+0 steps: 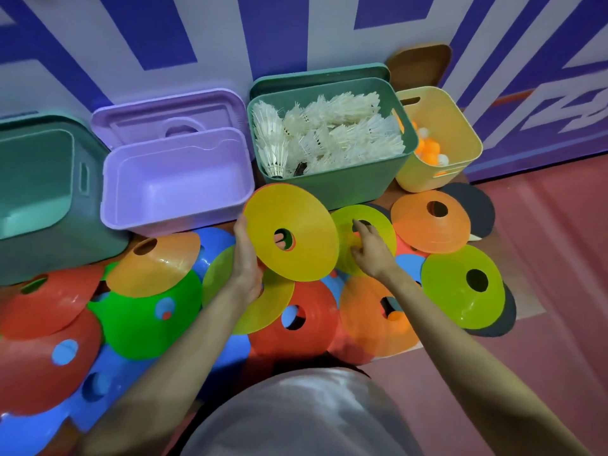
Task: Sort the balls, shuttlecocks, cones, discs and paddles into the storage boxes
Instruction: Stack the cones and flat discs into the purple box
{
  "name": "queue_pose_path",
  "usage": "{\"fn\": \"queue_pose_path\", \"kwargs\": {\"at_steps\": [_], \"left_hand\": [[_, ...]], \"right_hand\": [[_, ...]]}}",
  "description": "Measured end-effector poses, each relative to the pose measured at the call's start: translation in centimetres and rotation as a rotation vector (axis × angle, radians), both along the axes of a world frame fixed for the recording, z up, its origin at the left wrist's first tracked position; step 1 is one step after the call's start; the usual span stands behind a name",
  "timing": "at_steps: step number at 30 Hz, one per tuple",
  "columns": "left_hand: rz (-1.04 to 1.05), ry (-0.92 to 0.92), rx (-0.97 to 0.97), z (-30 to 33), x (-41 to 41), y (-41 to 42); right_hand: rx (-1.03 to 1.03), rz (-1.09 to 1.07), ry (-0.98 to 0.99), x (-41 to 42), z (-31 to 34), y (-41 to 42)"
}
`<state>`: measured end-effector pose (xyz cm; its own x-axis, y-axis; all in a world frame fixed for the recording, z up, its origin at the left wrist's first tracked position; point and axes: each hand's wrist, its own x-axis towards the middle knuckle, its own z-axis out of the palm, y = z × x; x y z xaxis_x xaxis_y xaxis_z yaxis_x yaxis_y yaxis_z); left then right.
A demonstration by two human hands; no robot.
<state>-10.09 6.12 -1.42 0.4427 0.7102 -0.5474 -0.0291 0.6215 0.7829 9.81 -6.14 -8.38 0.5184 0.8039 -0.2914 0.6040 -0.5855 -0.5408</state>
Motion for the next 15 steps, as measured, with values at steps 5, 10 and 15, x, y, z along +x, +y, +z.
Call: {"fn": "queue_pose_path", "kwargs": {"at_steps": [5, 10, 15], "left_hand": [[0.072, 0.006, -0.036, -0.1, 0.6, 0.0], [0.143, 0.048, -0.034, -0.2, 0.4, 0.3], [0.200, 0.113, -0.034, -0.6, 0.1, 0.4]], "right_hand": [[-0.181, 0.082, -0.029, 0.3, -0.2, 1.7], [-0.085, -0.093, -0.137, 0.3, 2.1, 1.7], [0.007, -0.309, -0.208, -0.6, 5.7, 0.1]]}}
